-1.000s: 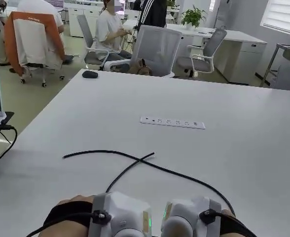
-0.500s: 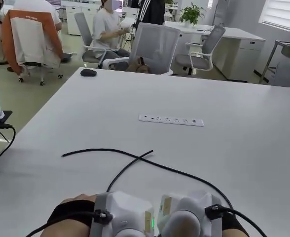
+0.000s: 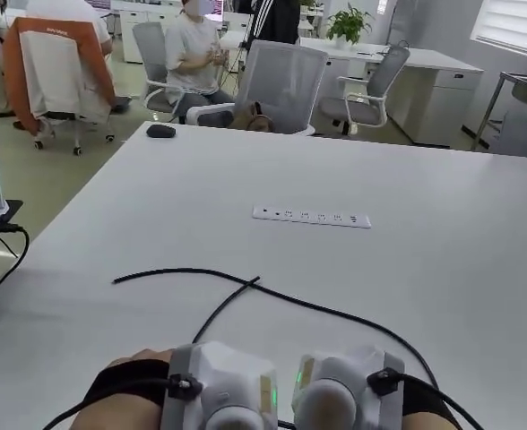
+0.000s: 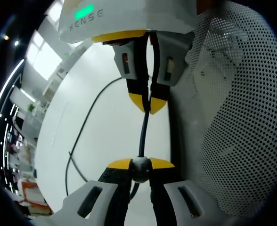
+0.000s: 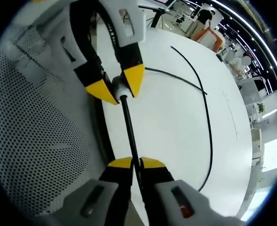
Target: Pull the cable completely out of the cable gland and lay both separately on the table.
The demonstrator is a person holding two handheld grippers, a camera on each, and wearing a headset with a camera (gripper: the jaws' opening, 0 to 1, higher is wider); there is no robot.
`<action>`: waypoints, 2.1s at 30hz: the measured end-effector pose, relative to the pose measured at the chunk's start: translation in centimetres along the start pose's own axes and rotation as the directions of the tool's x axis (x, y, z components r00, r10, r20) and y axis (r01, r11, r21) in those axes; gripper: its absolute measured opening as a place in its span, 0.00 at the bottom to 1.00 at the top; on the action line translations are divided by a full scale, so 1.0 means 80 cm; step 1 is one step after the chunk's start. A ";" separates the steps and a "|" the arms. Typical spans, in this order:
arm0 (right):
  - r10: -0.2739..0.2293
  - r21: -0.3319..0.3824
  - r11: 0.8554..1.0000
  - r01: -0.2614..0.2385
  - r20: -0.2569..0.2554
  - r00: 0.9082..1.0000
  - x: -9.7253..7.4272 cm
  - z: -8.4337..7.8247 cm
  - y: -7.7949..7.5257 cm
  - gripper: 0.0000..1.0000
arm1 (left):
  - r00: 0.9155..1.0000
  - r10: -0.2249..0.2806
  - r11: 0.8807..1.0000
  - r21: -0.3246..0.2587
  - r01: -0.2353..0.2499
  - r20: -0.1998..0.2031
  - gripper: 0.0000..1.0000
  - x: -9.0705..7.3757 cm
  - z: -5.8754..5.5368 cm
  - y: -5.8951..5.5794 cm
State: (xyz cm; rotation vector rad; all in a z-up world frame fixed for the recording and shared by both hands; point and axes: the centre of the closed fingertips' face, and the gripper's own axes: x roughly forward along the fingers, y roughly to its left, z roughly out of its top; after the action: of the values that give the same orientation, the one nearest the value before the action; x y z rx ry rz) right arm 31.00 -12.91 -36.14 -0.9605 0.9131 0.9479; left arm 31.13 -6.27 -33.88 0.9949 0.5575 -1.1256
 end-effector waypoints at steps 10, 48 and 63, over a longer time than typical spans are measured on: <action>0.065 -0.035 0.997 -0.061 0.102 0.993 -0.002 0.029 0.020 0.15 | 1.000 -0.008 1.000 0.001 0.008 -0.015 0.15 0.001 -0.004 -0.003; 0.011 0.003 1.000 -0.011 0.087 0.996 -0.002 0.024 0.004 0.08 | 1.000 -0.014 0.999 -0.033 0.014 0.009 0.15 0.002 -0.005 0.001; 0.077 -0.101 0.993 -0.055 0.228 0.971 -0.011 0.064 0.025 0.10 | 0.998 -0.035 0.999 0.019 0.034 0.048 0.15 0.003 0.011 -0.006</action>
State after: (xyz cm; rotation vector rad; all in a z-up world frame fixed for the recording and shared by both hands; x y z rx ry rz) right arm 29.88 -7.76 -34.26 -0.8807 0.7116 1.1426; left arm 30.72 -7.19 -33.82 0.9750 0.5281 -1.1839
